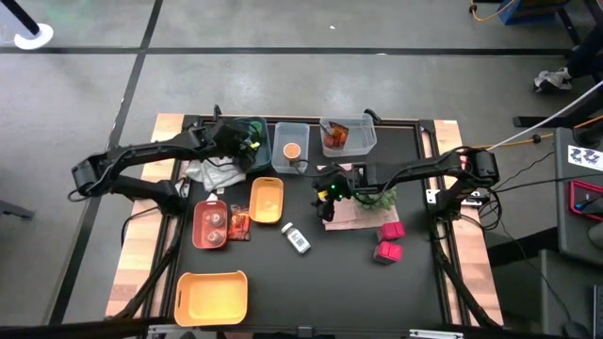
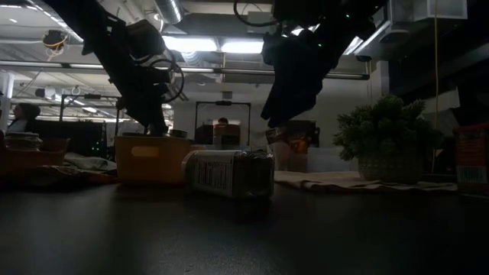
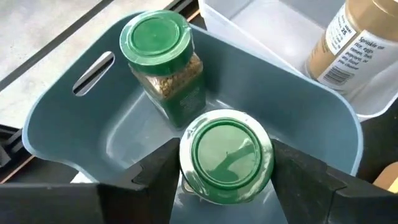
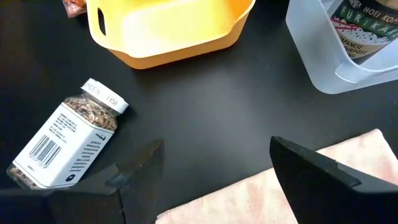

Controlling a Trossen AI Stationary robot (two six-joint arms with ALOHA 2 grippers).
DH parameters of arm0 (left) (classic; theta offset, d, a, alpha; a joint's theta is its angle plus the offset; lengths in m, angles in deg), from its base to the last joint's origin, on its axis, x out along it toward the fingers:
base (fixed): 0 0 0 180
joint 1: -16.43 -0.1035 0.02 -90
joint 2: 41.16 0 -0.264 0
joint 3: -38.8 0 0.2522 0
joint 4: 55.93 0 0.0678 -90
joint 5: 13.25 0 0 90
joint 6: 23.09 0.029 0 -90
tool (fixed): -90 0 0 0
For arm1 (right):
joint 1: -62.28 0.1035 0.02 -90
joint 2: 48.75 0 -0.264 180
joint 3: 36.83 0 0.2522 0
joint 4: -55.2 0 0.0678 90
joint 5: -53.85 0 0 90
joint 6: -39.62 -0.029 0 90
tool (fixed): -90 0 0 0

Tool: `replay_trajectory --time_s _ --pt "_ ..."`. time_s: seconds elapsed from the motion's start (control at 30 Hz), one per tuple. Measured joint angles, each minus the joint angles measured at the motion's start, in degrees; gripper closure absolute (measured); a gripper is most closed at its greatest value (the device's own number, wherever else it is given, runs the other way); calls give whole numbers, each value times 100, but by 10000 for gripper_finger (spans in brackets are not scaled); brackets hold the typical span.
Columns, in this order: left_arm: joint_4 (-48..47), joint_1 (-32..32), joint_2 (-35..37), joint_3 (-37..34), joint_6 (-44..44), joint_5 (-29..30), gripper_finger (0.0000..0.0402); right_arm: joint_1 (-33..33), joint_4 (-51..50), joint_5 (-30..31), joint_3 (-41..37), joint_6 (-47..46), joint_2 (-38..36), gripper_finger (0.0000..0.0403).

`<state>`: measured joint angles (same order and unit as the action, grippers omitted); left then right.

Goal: Sort spices by type
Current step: Put the green seasoning bottle into the blue bin

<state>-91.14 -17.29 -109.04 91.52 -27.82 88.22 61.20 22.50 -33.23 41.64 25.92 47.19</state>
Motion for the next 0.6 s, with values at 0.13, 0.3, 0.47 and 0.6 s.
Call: replay_trajectory --time_s 0.13,0.3,0.47,0.6 --pt "-137 0 -17 -28 -33 -23 170 0 -1 0 0 0 0 113" --pt "-96 0 -11 -22 -129 -20 155 0 0 0 2 0 0 114" --pt "-81 0 -11 -16 -129 -18 151 0 -2 0 2 2 0 114" --pt "-384 0 -11 130 -57 -17 151 0 -3 -63 2 2 0 114"
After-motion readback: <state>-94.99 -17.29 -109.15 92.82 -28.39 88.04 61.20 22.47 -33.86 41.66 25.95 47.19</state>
